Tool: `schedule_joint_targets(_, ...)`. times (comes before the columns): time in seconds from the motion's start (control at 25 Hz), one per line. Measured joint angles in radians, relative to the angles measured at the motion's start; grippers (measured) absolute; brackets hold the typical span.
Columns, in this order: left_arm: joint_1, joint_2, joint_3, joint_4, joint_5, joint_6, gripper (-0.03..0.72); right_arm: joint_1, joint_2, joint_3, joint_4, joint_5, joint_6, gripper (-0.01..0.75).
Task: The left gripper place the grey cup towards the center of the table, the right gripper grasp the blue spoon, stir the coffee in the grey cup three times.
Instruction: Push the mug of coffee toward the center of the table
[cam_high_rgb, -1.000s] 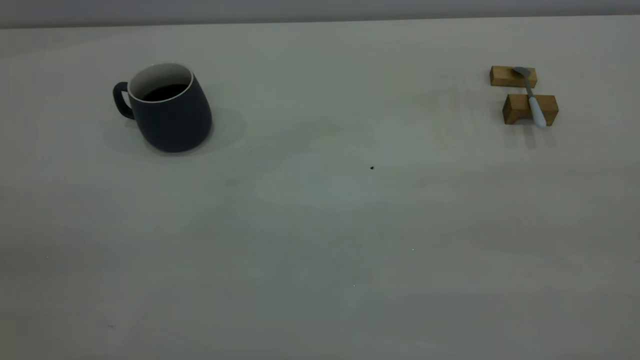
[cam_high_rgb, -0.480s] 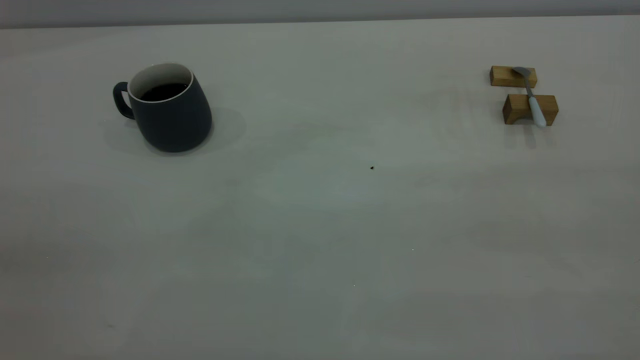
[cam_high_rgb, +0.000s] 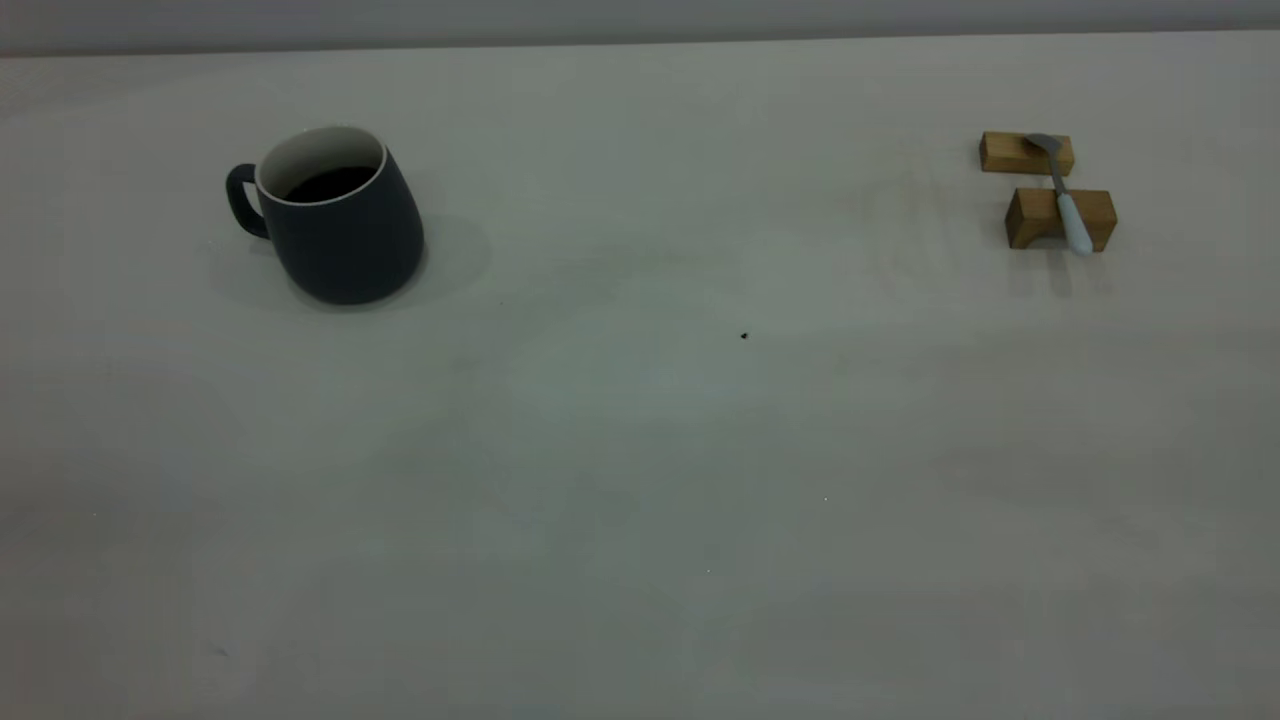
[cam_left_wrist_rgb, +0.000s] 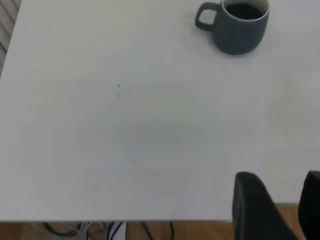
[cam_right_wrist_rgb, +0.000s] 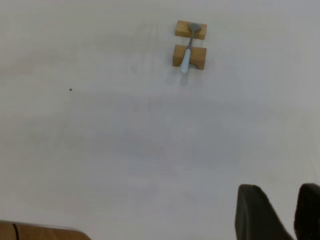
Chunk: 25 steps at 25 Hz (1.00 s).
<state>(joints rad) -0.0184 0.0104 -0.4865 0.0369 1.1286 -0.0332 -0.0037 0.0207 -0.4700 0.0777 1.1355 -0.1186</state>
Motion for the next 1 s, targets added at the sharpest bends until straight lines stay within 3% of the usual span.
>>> schedule_joint_targets(0.24,0.0,0.193,-0.048,0.001,-0.08,0.008,0.3,0.0,0.0,0.0,0.0,0.0,0.0,0.237)
schedule_joint_targets(0.48,0.0,0.547,-0.146,0.059,-0.239,0.065,0.327,0.0,0.0,0.0,0.0,0.0,0.0,0.237)
schedule_joint_targets(0.6,0.0,0.75,-0.208,0.08,-0.33,0.149,0.409,0.0,0.0,0.0,0.0,0.0,0.0,0.237)
schedule_joint_targets(0.8,0.0,1.1,-0.319,0.079,-0.485,0.356,0.625,0.0,0.0,0.0,0.0,0.0,0.0,0.237)
schedule_joint_targets(0.88,0.0,1.227,-0.378,0.078,-0.499,0.43,0.67,0.0,0.0,0.0,0.0,0.0,0.0,0.237)
schedule_joint_targets(1.0,0.0,1.409,-0.476,0.078,-0.507,0.548,0.679,0.0,0.0,0.0,0.0,0.0,0.0,0.237)
